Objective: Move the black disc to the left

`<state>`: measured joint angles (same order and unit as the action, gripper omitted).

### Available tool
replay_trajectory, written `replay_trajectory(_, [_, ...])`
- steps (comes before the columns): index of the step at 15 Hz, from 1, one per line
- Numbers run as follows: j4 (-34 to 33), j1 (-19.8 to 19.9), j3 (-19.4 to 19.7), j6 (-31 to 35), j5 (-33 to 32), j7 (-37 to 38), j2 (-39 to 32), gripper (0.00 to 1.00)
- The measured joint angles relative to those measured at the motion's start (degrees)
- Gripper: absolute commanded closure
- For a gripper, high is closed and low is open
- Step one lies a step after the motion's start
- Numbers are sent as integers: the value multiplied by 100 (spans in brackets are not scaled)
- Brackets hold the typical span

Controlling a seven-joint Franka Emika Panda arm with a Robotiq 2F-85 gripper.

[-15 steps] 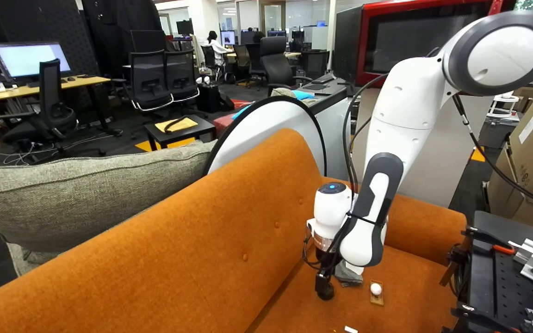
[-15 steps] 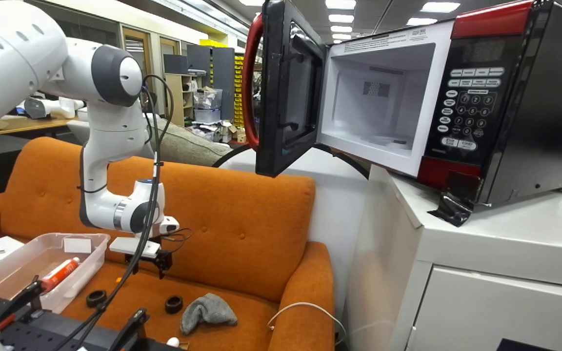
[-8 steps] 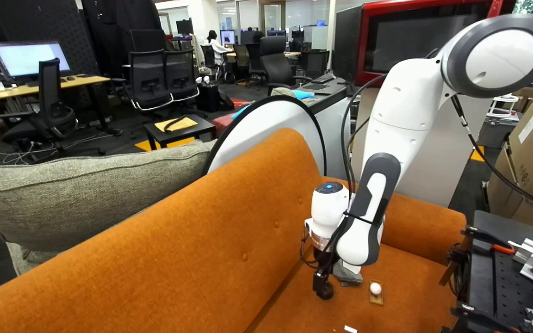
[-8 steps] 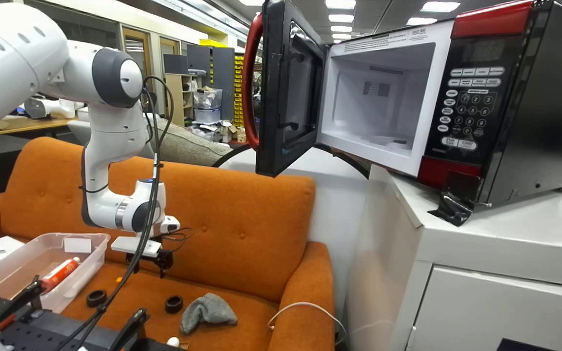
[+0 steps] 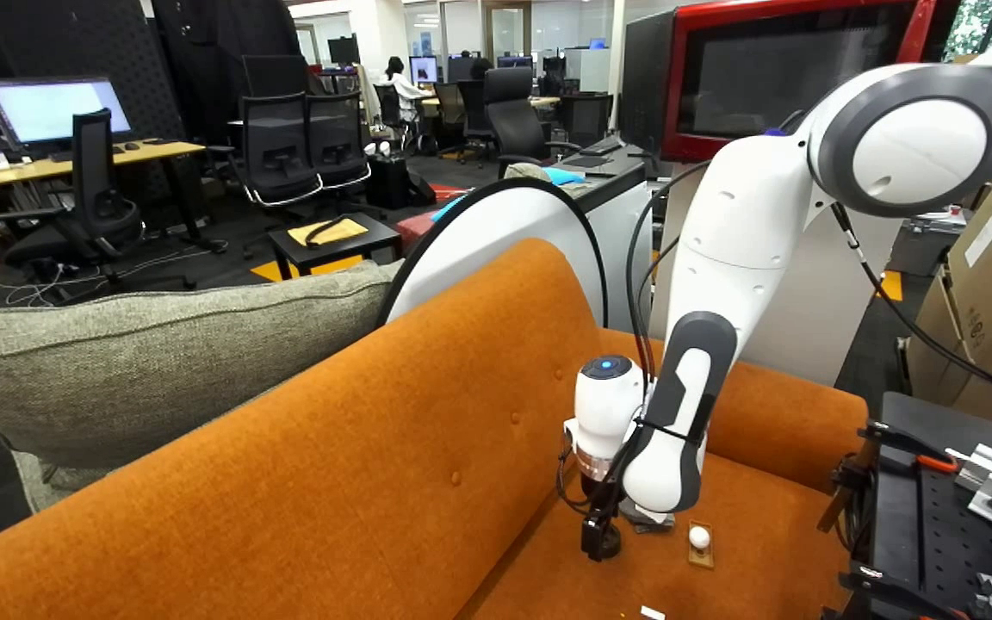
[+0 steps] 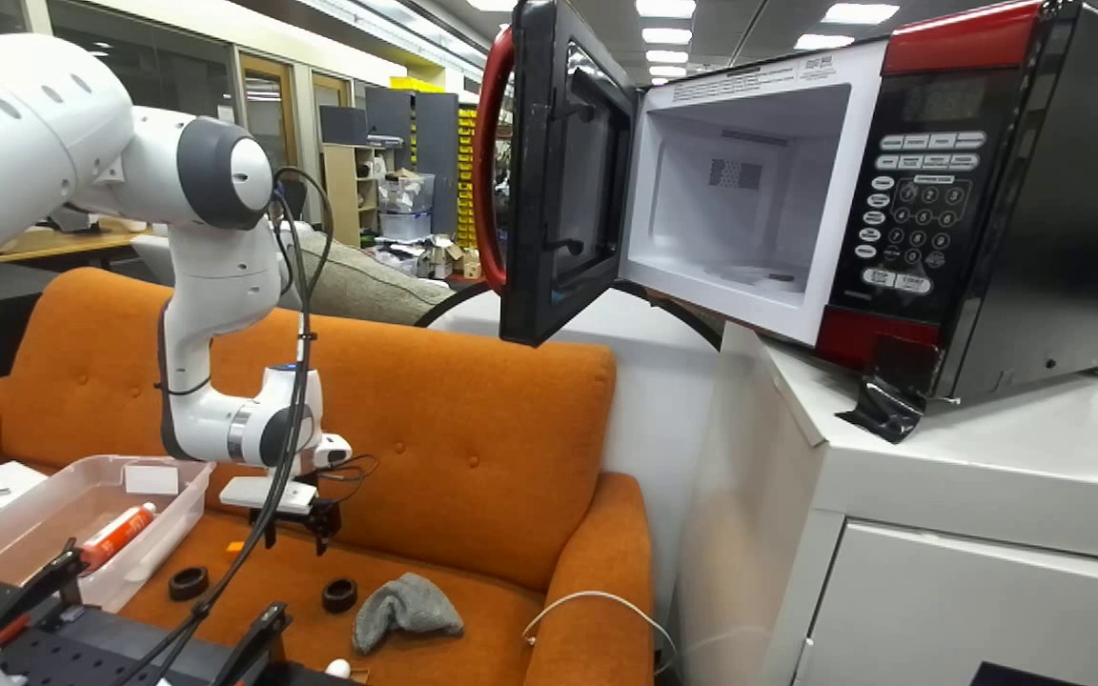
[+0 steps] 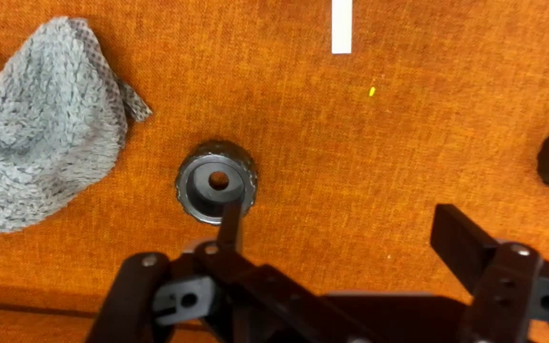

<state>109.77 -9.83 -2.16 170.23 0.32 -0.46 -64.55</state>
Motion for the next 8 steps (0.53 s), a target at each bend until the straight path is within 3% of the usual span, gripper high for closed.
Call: replay_trajectory(8, [-1435, -132, 231, -557, 0, 87, -1253, 0])
